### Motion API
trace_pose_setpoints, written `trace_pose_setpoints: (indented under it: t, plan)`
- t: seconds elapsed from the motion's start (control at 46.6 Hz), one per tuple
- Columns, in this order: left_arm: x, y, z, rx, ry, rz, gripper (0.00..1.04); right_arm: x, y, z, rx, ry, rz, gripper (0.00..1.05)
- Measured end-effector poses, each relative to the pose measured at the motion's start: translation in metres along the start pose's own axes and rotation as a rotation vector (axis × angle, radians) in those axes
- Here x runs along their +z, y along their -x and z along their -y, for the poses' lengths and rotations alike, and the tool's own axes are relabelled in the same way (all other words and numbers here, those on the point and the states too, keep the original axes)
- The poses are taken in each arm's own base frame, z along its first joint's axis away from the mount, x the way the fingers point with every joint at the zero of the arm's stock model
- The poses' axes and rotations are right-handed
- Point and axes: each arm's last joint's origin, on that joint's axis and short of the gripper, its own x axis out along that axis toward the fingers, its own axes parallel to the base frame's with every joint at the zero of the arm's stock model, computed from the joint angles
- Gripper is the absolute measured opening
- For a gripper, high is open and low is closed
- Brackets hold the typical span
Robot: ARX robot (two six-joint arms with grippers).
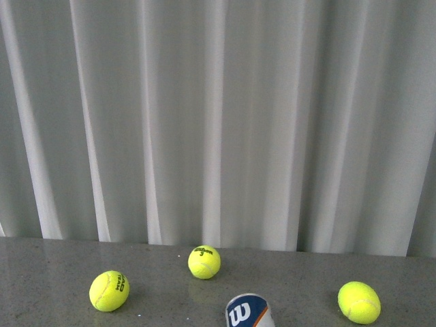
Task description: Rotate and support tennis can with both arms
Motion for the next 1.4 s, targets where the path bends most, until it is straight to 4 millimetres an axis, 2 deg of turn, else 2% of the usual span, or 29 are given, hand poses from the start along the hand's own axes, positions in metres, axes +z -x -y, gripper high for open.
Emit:
trace_pose_setpoints:
  t: [0.086,0.236,0.344,0.473,0.558,0.752,1.074,1.396]
  plan:
    - [0.0,0.0,0.0,0.0,0.0,0.0,0.98,0.001,0.0,0.002,0.074,-0.113,-0.243,0.98]
    - [0.0,0.0,0.0,0.0,0.0,0.0,0.98,0.008,-0.009,0.003,0.079,-0.182,-0.386,0.98]
    - [0.0,0.0,0.0,0.0,0.0,0.0,0.98,0.026,-0.026,-0.001,0.111,-0.178,-0.404,0.98]
    - [0.0,0.0,0.0,0.0,0.0,0.0,0.98,0.038,-0.06,-0.014,0.165,-0.168,-0.494,0.98]
    - [0.0,0.0,0.0,0.0,0.0,0.0,0.98,0.03,-0.102,-0.032,0.219,-0.162,-0.627,0.98]
    - [0.0,0.0,0.0,0.0,0.0,0.0,0.98,0.008,-0.152,-0.062,0.286,-0.126,-0.784,0.98]
    - [0.0,0.0,0.0,0.0,0.0,0.0,0.98,-0.017,-0.212,-0.096,0.315,-0.076,-0.896,0.98]
    - [0.0,0.0,0.0,0.0,0.0,0.0,0.98,-0.033,-0.248,-0.119,0.358,-0.069,-0.95,0.98]
